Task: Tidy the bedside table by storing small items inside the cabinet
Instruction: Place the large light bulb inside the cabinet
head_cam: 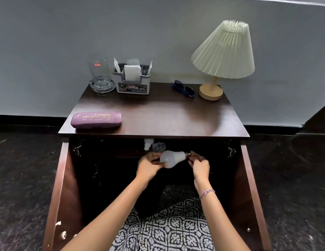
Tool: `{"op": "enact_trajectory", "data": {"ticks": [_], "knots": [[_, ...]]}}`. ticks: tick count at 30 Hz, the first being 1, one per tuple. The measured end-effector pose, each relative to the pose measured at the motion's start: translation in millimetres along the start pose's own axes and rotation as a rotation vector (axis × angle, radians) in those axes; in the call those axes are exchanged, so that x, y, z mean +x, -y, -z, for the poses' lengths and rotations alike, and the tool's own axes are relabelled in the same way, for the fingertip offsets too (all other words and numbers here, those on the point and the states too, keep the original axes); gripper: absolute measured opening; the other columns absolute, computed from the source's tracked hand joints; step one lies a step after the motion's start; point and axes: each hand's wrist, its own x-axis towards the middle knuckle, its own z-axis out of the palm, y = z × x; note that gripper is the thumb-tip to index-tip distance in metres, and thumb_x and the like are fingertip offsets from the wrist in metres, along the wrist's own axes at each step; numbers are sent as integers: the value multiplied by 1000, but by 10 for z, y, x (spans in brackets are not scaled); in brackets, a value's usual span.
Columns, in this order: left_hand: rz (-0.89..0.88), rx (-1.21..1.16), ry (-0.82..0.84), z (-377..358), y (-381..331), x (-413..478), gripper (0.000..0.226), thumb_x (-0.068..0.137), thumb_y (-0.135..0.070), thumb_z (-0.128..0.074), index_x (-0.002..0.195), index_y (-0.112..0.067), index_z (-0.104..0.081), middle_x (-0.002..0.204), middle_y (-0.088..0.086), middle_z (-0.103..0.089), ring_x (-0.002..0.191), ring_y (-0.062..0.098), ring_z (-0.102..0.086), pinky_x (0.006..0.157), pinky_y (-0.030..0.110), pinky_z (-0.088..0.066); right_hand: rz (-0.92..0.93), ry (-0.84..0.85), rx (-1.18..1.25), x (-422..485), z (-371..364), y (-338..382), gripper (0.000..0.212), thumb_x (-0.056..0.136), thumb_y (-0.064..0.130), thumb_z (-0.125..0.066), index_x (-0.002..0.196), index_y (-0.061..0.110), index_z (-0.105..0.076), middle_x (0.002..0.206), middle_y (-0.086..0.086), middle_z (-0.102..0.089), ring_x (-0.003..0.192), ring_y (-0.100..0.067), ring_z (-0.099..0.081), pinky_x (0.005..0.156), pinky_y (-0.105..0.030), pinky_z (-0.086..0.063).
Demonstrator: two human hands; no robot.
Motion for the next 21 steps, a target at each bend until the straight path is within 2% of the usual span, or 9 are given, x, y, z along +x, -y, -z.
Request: {"op": "enact_trajectory", "data": {"ticks": [3,5,8,11,15,18,21], "knots": [[62,7,-39,-22,48,56,35,70,-5,-78,103,-8,-66,110,13,-68,98,26,-66,87,37,-53,2,27,33,80,-58,-14,31,88,-16,-39,113,-10,-58,111,-14,-57,103,-23,-54,85,-28,-49],[108,5,-31,-55,69,118,35,72,-4,-77,105,-8,-66,108,14,-68,94,25,-65,85,37,-53,5,31,25,159,-70,-31,31,89,-17,-38,114,-13,-56,109,-14,-55,94,-21,-57,75,-20,-49],[190,-13,-51,-148,65,240,39,74,2,-73,111,-4,-64,109,17,-66,91,24,-62,85,36,-53,-15,29,-14,278,-87,-64,31,92,-14,-37,118,-16,-53,108,-13,-55,71,-4,-57,63,-11,-50],[197,35,-82,-241,61,342,37,75,2,-71,111,-2,-65,109,20,-67,99,33,-64,91,48,-52,-32,9,-78,385,-115,-98,31,92,-13,-39,118,-13,-56,106,-11,-56,73,-10,-57,69,-19,-47],[153,107,-104,-275,45,455,30,76,-2,-70,106,-5,-67,104,17,-70,97,34,-66,88,48,-53,-12,11,-136,484,-115,-143,30,91,-12,-43,116,-12,-58,104,-11,-58,88,-19,-56,74,-20,-44],[96,132,-104,-277,1,537,35,75,2,-68,110,-5,-66,104,19,-70,97,33,-66,88,49,-53,8,28,-181,526,-151,-168,29,90,-9,-46,115,-8,-60,104,-9,-59,100,-21,-53,91,-32,-47],[60,186,-141,-264,-59,594,30,73,1,-71,103,-3,-67,99,17,-70,90,31,-67,83,46,-55,22,50,-256,567,-206,-193,28,90,-7,-50,115,-7,-61,109,-14,-62,102,-20,-53,104,-39,-40]]}}
